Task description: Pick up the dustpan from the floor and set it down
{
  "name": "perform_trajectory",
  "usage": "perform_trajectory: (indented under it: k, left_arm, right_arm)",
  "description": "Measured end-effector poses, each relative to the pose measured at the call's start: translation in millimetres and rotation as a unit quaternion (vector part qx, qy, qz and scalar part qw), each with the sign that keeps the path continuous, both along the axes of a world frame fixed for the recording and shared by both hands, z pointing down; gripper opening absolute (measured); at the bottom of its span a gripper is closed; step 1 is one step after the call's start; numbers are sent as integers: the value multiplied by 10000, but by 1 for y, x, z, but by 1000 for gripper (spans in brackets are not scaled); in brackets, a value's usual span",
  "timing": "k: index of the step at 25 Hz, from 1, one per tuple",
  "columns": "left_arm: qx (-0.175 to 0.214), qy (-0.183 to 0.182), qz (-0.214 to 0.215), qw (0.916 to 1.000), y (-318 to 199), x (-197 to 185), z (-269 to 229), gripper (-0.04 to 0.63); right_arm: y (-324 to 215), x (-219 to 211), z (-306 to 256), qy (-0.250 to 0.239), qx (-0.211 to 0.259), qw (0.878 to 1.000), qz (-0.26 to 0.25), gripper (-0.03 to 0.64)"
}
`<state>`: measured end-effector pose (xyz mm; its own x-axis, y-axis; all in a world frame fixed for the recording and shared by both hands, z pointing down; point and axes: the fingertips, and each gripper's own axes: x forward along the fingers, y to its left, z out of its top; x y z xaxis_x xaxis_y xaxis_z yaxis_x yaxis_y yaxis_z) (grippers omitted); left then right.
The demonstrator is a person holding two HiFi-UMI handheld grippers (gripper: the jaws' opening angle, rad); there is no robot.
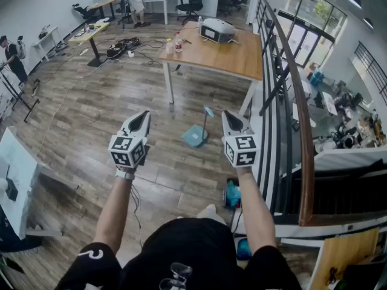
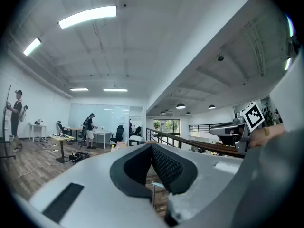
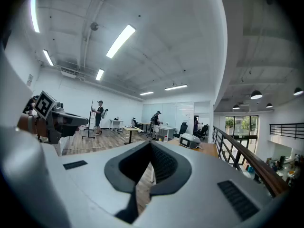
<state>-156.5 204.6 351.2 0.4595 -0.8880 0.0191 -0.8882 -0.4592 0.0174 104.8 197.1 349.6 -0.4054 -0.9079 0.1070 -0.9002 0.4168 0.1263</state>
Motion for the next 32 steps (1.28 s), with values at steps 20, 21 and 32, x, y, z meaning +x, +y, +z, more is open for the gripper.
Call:
perform_trajectory:
  k: [20, 21, 32]
  left_arm:
    - [-184, 129, 204, 9995, -9, -2, 18, -2]
    - [-202, 130, 216, 9995, -12, -1, 21, -2]
    - [-356, 50, 281, 9990, -95, 7, 36, -2]
  right_arm:
    - [-11, 1, 16, 8, -50, 9999, 135, -5]
    - [-13, 3, 18, 7, -49, 9999, 147, -5]
    - [-99, 11, 40, -24, -183, 9997, 178, -5]
